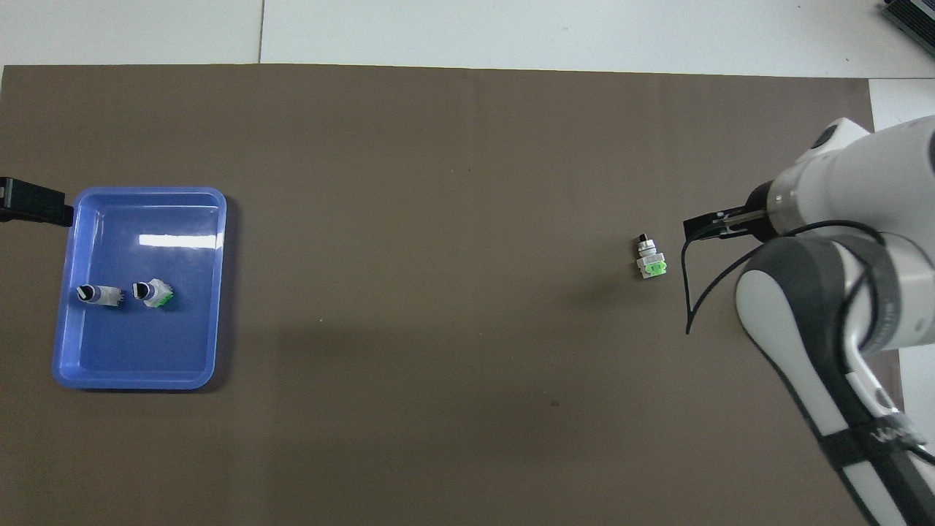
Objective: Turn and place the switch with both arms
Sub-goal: 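Grasp the white-green switch with the right gripper and lift it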
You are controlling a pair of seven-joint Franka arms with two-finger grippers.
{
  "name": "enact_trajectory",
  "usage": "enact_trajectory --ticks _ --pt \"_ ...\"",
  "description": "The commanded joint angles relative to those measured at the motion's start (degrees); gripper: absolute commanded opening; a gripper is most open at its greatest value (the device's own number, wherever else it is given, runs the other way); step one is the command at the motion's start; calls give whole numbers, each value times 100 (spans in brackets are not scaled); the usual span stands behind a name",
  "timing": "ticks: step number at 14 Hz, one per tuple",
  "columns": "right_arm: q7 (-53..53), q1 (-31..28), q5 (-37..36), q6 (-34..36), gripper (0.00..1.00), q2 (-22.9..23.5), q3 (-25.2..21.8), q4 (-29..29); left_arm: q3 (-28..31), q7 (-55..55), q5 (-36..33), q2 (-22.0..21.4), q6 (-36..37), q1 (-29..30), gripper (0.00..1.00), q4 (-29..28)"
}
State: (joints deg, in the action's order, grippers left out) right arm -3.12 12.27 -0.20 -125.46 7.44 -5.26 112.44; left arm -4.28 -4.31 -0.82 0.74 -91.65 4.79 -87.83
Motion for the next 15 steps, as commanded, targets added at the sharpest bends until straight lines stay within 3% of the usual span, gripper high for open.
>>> enact_trajectory --ticks 1,6,11,13,14,15 --pt "-311 56 117 -881 100 30 -19 795 -3 44 -41 -145 -11 4 100 -155" --pt "-1005 -58 152 -1533 100 451 -19 1123 -3 44 -41 -145 -11 4 100 -155" --pt "-1628 -180 766 -1604 92 566 -19 1281 -3 44 -41 -145 -11 4 100 -164" --pt "-1814 -207 899 -1674 81 653 -19 1281 -3 44 -33 -145 -11 4 100 -164" --pt "-1832 -208 899 -1727 70 671 -19 1281 -3 44 -41 -145 -11 4 100 -164" --pt "-1832 -208 899 -1727 52 672 -19 1272 -3 44 -41 -145 -11 4 100 -155"
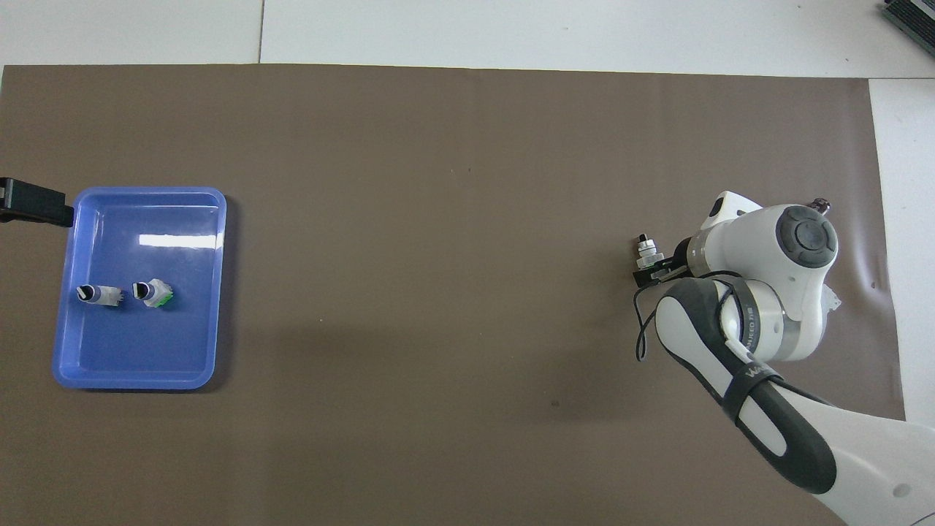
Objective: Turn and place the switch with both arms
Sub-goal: 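Grasp the white-green switch with the right gripper and lift it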
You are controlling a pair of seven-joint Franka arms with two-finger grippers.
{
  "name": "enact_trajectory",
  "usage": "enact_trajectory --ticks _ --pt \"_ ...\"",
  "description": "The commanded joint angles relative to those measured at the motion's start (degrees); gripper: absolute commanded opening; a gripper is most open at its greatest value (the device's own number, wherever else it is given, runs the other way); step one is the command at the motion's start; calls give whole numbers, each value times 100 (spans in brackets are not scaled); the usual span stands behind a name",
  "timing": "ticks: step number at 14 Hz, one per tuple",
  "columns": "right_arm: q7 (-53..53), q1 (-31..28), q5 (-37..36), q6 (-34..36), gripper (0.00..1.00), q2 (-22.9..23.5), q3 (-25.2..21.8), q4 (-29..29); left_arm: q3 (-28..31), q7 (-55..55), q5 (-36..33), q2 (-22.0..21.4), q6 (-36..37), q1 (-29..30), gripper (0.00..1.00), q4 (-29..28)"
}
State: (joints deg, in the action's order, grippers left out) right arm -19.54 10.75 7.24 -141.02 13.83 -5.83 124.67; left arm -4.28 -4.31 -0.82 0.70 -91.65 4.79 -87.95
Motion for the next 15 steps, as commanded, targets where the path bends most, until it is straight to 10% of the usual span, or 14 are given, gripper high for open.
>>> enact_trajectory --ticks 1,2,9,15 --pt "-191 -47 155 -172 27 41 38 40 -3 44 -41 -140 -11 4 100 -144" --pt "-191 -3 155 -180 1 50 38 13 -3 44 -41 -140 -11 4 100 -144" --pt "-225 33 146 -84 0 41 47 -180 -3 44 -41 -140 -11 4 100 -144" --pt "-4202 76 146 188 0 -353 179 -681 -3 44 -33 -140 -11 4 100 -144"
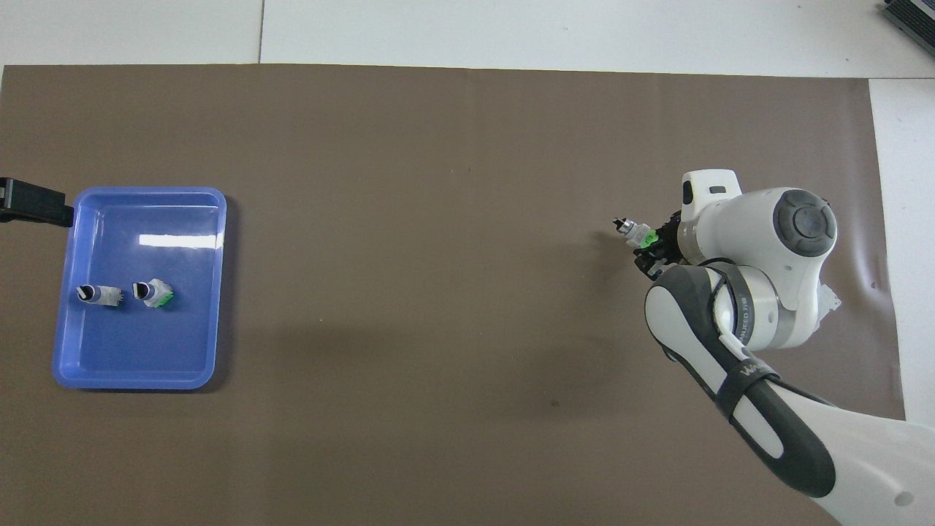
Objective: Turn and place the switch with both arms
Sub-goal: 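Carry the switch toward the center while the left gripper rises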
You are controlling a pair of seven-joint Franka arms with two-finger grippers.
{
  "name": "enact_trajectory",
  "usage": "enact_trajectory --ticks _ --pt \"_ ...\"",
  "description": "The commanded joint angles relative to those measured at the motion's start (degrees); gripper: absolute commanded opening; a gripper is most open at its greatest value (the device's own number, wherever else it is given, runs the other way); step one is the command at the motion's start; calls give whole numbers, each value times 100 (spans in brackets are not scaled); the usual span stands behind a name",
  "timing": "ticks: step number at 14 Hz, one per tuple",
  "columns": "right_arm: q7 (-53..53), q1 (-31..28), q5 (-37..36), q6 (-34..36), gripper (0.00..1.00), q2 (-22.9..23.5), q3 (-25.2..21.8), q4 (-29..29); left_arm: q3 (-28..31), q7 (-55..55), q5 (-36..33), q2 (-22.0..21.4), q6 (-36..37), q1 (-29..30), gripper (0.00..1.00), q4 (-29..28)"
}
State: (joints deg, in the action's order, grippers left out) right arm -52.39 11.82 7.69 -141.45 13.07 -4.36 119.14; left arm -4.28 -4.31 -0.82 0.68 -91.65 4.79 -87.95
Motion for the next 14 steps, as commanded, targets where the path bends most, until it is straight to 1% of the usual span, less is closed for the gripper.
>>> enact_trajectory --ticks 1,2,3,7,8,10,11,12,14 --pt "-1331 -31 118 284 0 -383 145 -163 -3 44 -41 -138 -11 4 100 -143" --pt "-1526 -48 336 372 0 -471 329 -276 -3 44 -41 -138 -11 4 100 -143" --pt "-1728 -39 756 486 0 -551 418 -365 -3 44 -41 -138 -11 4 100 -143" --pt "-2817 -31 2715 881 0 -963 787 -515 -11 44 -41 -138 -98 -65 100 -143" --pt "-3107 -31 3190 1048 0 -1043 875 -524 -3 53 -41 -147 -21 -92 100 -169" --pt "-3470 13 3903 1111 0 -1183 1181 -515 -11 36 -33 -356 -238 -14 100 -624" --pt "-3410 127 4072 1033 0 -1271 1314 -497 -20 10 -33 -384 -379 -22 100 -705" --pt "-3244 354 4187 849 0 -1289 1333 -489 -29 61 -33 -393 -389 -100 100 -723" --pt "-3006 846 4196 130 0 -1298 1333 -410 -81 236 28 -428 -407 -145 100 -828"
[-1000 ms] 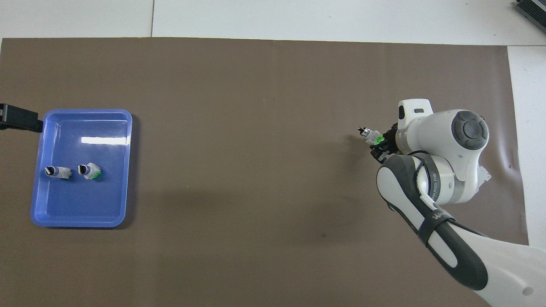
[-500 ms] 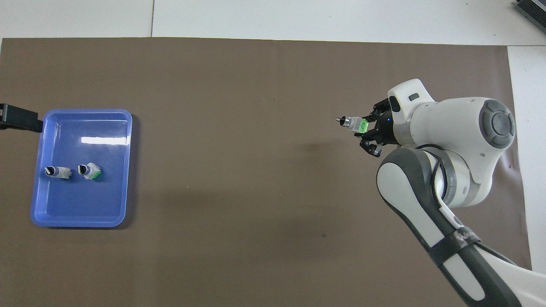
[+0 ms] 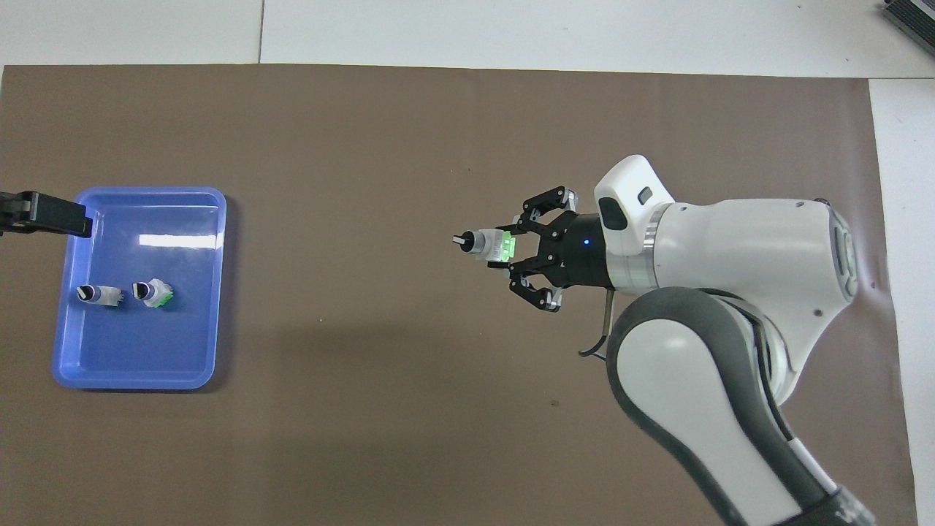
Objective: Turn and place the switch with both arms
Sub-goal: 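Carry the switch toward the center while the left gripper rises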
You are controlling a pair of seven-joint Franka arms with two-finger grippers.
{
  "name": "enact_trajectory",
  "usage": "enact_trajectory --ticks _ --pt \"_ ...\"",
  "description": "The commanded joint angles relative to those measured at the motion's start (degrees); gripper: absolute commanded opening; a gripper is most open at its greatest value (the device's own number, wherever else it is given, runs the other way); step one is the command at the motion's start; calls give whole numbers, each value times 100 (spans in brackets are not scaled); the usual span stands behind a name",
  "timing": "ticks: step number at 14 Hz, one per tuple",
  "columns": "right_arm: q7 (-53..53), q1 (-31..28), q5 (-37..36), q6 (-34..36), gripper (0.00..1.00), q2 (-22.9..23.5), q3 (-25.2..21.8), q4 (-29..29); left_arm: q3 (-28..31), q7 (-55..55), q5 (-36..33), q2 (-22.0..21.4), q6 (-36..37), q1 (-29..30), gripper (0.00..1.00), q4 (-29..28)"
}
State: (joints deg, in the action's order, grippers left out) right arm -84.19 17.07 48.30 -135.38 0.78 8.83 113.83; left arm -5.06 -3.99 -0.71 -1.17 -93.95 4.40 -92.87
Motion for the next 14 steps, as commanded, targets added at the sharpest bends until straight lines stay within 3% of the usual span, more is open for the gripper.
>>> enact_trajectory --ticks 1,2,3,4,10,14 --pt "392 576 136 -872 0 -61 13 182 -13 344 44 -400 -254 -323 100 -624" --pt "490 726 136 -1120 0 -61 13 226 -22 598 105 -453 -377 -430 100 -775" --pt "517 806 136 -1201 0 -61 13 262 -13 792 567 -489 -352 -422 87 -829" --pt "483 833 136 -1236 0 -52 13 306 -4 820 1154 -507 -299 -353 82 -899" --pt "535 983 136 -1474 0 -26 13 403 -56 2181 2687 -507 -334 -449 80 -1014" --pt "684 1088 136 -1614 0 -17 22 394 -83 2908 3734 -340 -404 -492 65 -979"
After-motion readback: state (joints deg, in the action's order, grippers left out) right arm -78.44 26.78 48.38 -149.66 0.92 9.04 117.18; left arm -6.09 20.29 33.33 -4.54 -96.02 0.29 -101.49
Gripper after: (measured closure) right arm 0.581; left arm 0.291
